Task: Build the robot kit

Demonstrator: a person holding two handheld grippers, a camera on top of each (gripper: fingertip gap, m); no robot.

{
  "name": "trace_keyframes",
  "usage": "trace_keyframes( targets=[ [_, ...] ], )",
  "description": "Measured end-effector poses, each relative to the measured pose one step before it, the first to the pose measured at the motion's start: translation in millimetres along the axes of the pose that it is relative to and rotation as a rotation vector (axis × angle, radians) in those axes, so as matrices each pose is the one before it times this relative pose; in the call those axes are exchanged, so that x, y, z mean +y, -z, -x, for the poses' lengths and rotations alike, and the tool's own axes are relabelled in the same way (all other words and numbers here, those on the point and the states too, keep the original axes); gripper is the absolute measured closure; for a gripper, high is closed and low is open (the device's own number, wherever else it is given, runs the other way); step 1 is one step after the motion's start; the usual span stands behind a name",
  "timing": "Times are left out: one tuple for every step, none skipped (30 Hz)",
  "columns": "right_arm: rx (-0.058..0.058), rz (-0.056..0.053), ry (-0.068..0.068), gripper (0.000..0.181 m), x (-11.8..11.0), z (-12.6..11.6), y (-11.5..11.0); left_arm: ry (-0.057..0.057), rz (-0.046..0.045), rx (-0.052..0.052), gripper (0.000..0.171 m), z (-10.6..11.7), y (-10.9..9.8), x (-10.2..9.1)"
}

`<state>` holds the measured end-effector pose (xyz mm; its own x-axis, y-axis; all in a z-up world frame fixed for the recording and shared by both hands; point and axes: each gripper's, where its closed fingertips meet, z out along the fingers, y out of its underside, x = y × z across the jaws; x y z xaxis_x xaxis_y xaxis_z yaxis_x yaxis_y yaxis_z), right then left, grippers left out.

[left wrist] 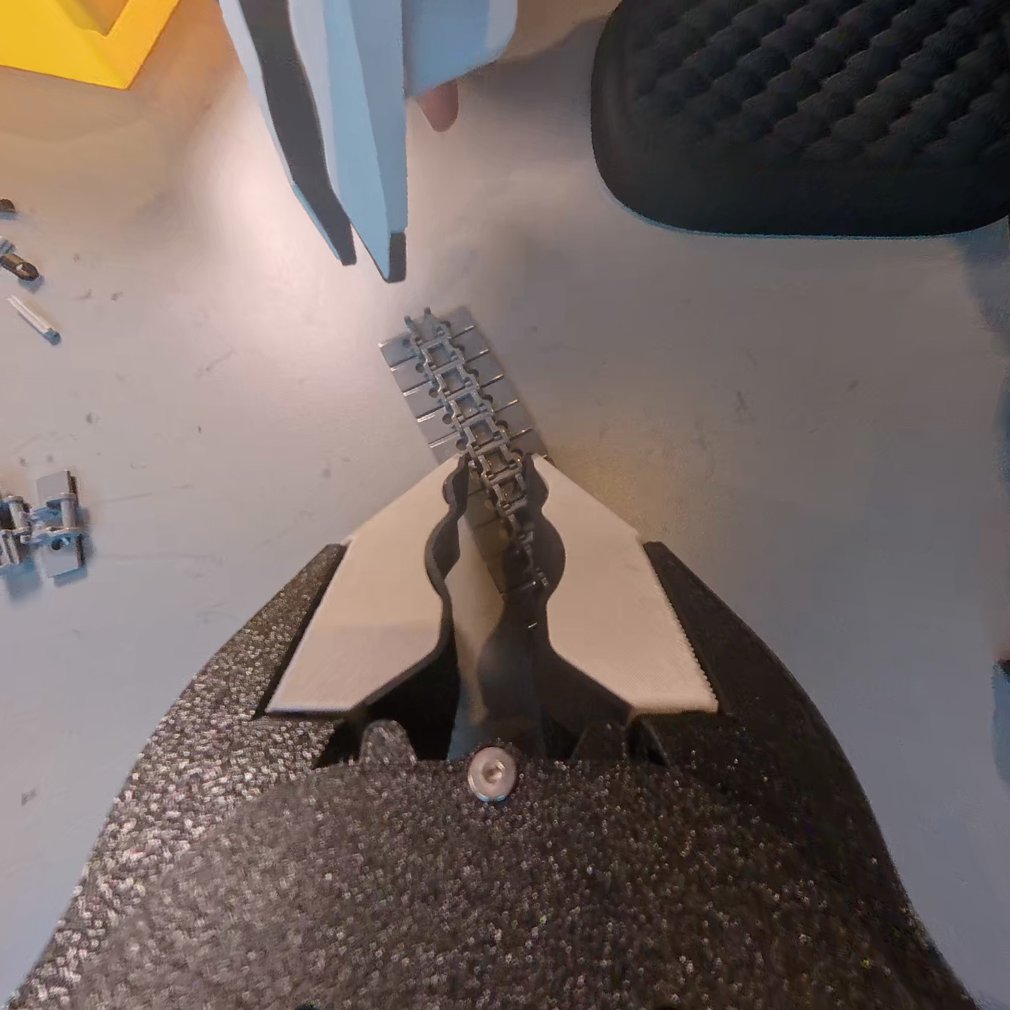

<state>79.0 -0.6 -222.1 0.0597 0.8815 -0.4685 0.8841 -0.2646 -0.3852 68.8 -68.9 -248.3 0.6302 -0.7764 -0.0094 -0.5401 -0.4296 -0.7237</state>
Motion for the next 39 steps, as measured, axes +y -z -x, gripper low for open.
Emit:
trace_keyframes(
  targets=[
    [0.0077,-0.0357,0.0372,0.152,-2.12,3.09,0.13,0.0036,0.00050,0.0053,0.152,-0.23,0.21,0.10],
    [0.0169,-0.0263,0.0480,0.152,-1.01,2.48,-0.76,0.0052,0.00006,0.0064,0.152,-0.23,0.31,0.16],
    [0.0233,-0.0161,0.0521,0.152,0.24,1.80,-1.43,0.0098,0.00042,0.0091,0.152,-0.20,0.37,0.08],
    [0.0241,-0.0156,0.0500,0.152,0.22,1.54,-1.87,0.0143,0.00207,0.0137,0.152,-0.48,0.75,0.35],
    [0.0213,-0.0165,0.0422,0.152,0.11,1.40,-1.98,0.0162,0.00025,0.0185,0.151,-0.82,0.90,-0.02],
    [0.0185,-0.0199,0.0347,0.153,-0.38,1.36,-1.71,0.0163,-0.00458,0.0274,0.148,-1.92,1.54,-0.62],
    [0.0166,-0.0249,0.0307,0.153,-1.16,1.48,-1.11,0.0182,-0.02193,0.0409,0.145,-3.34,3.37,-3.42],
    [0.0148,-0.0302,0.0296,0.153,-2.35,1.79,-0.44,0.0238,-0.04047,0.0280,0.144,-0.35,6.27,-6.55],
    [0.0187,-0.0377,0.0277,0.153,-3.77,1.29,0.36,0.0237,-0.04361,-0.0034,0.145,5.98,8.13,-7.14],
    [0.0205,-0.0445,0.0238,0.153,-5.39,0.59,1.13,0.0213,-0.03940,-0.0291,0.146,11.51,8.63,-6.46],
    [0.0184,-0.0482,0.0182,0.153,-6.12,0.40,1.68,0.0220,-0.03524,-0.0505,0.146,16.39,8.07,-5.03],
    [0.0182,-0.0465,0.0117,0.153,-6.13,-0.35,1.80,0.0247,-0.02896,-0.0623,0.145,19.34,6.15,-3.23],
    [0.0186,-0.0444,0.0078,0.153,-5.54,-1.14,1.85,0.0244,-0.01902,-0.0706,0.144,21.11,3.92,-0.89],
    [0.0121,-0.0432,0.0040,0.153,-4.93,-0.81,1.59,0.0187,-0.00226,-0.0742,0.143,21.47,1.56,1.87],
    [0.0003,-0.0405,-0.0026,0.154,-4.12,0.37,1.03,0.0113,0.01394,-0.0664,0.143,19.15,-0.57,3.82],
    [-0.0087,-0.0335,-0.0095,0.154,-3.07,1.06,0.50,0.0087,0.01964,-0.0434,0.141,13.88,-2.12,3.58],
    [-0.0070,-0.0258,-0.0112,0.154,-2.10,0.40,0.10,0.0014,0.01089,-0.0194,0.140,8.23,-2.97,1.51],
    [-0.0019,-0.0195,-0.0077,0.154,-1.17,-0.78,-0.27,-0.0057,0.01263,-0.0117,0.140,5.10,-3.75,1.32],
    [0.0015,-0.0157,-0.0039,0.154,-0.71,-1.48,-0.30,-0.0077,0.02495,-0.0031,0.140,2.31,-4.77,2.69],
    [0.0038,-0.0165,-0.0026,0.154,-0.97,-1.90,-0.37,-0.0080,0.02554,-0.0018,0.140,0.97,-5.39,2.65],
    [0.0032,-0.0193,-0.0048,0.154,-1.43,-1.71,-0.18,-0.0100,0.02441,-0.0125,0.140,1.88,-5.35,2.67],
    [-0.0009,-0.0215,-0.0073,0.154,-1.87,-1.03,-0.03,-0.0152,0.02246,-0.0201,0.141,2.53,-4.93,2.28],
    [-0.0013,-0.0227,-0.0078,0.154,-2.11,-0.89,0.35,-0.0222,-0.00037,-0.0204,0.143,2.16,-2.57,-1.81],
    [0.0004,-0.0220,-0.0081,0.154,-2.18,-0.97,0.67,-0.0082,0.00185,-0.0091,0.143,1.12,-1.93,-1.55],
    [-0.0012,-0.0186,-0.0079,0.154,-1.71,-0.66,1.00,0.0035,-0.00033,-0.0005,0.144,0.38,-1.71,-1.44],
    [-0.0021,-0.0133,-0.0066,0.154,-1.23,-0.52,1.33,-0.0042,0.00276,0.0011,0.146,-0.03,-1.02,-0.74],
    [0.0003,-0.0128,-0.0050,0.154,-1.29,-0.71,1.61,-0.0096,0.00524,0.0031,0.149,-0.89,-0.72,-0.62],
    [0.0005,-0.0151,-0.0055,0.154,-1.61,-0.79,1.65,-0.0111,0.00363,0.0077,0.154,-1.91,-0.59,-0.67],
    [-0.0002,-0.0134,-0.0071,0.154,-1.45,-0.73,1.38,-0.0201,0.00441,0.0110,0.160,-2.80,-0.40,-0.26],
    [0.0034,-0.0113,-0.0069,0.154,-1.04,-1.25,0.96,-0.0191,0.00912,0.0005,0.161,-1.06,0.07,0.24],
    [0.0026,-0.0074,-0.0042,0.154,-0.43,-0.92,0.63,-0.0082,0.00927,0.0013,0.161,-0.50,0.42,0.41],
    [0.0022,-0.0066,-0.0016,0.154,-0.68,-0.69,0.67,-0.0076,0.00458,0.0088,0.162,-1.11,0.84,0.40],
    [0.0038,-0.0082,0.0011,0.154,-1.10,-0.56,0.76,-0.0274,-0.00175,0.0148,0.162,-2.55,1.47,0.53],
    [-0.0018,-0.0056,0.0012,0.154,-0.72,0.18,0.63,-0.0446,-0.01295,0.0133,0.162,-3.91,2.00,-0.26],
    [-0.0073,-0.0031,-0.0011,0.154,-0.40,0.96,0.41,-0.0546,-0.03142,0.0243,0.162,-7.67,3.39,-3.01],
    [-0.0069,-0.0018,-0.0011,0.154,-0.21,0.97,0.08,-0.0687,-0.04619,0.0423,0.162,-12.33,5.22,-6.21],
    [-0.0126,0.0011,-0.0048,0.154,0.32,1.53,-0.11,-0.0728,-0.05356,0.0302,0.162,-12.02,6.12,-8.83],
    [-0.0342,0.0059,-0.0142,0.154,1.20,4.19,-0.88,-0.0684,-0.04793,0.0355,0.162,-13.10,6.05,-9.36],
    [-0.0556,0.0160,-0.0271,0.154,2.46,6.63,-1.42,-0.0618,-0.04849,0.0266,0.162,-11.64,5.47,-10.24]
  ],
)
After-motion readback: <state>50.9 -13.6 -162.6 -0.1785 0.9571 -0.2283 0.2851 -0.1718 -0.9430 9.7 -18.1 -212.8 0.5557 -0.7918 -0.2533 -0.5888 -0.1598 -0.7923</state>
